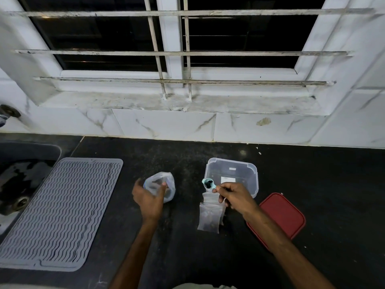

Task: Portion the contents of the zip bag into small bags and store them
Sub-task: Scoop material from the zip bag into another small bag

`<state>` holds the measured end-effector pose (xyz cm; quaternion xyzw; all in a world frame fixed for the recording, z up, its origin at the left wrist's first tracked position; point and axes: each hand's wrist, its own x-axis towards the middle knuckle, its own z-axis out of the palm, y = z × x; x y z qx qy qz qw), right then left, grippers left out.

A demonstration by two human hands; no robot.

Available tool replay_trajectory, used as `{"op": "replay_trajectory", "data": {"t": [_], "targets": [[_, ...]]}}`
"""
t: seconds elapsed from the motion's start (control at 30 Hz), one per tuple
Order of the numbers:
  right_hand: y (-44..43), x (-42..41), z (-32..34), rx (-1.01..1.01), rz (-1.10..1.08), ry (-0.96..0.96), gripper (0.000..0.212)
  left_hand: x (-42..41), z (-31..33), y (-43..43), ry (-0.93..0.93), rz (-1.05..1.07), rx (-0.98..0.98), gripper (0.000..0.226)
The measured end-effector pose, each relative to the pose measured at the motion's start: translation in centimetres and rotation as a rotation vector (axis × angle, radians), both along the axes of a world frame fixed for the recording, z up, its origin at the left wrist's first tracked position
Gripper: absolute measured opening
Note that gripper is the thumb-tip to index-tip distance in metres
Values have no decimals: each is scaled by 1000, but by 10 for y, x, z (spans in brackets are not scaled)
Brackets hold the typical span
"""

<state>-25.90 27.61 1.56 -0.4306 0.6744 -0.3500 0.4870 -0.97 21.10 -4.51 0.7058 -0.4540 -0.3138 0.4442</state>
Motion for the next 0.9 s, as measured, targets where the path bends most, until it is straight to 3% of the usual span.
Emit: {"op": "replay_trajectory", "data": {"t": [0.07, 0.13, 0.2, 0.27, 0.4, 0.73, 0.9], "targets": [[4, -4, -5, -5, 26, 53, 20, -12, 19, 20, -80, -163, -208, 47], [8, -6, -10, -10, 43, 79, 20, -26, 26, 35, -180, -545, -175, 28], [12, -8, -14, -18, 51, 81, 19, -41, 19, 46, -461, -843, -64, 33], [16, -8, -15, -19, 60, 83, 19, -53, 11, 53, -593, -957, 21, 38], [24, -13, -19, -4, 63, 106, 19, -64, -7, 58, -588, -944, 75, 29], [26, -13, -23, 17, 181, 253, 15, -63, -7, 59, -436, -833, -4, 10], [22, -15, -21, -45, 267, 511, 15, -59, -11, 61, -249, -817, -18, 9]]}}
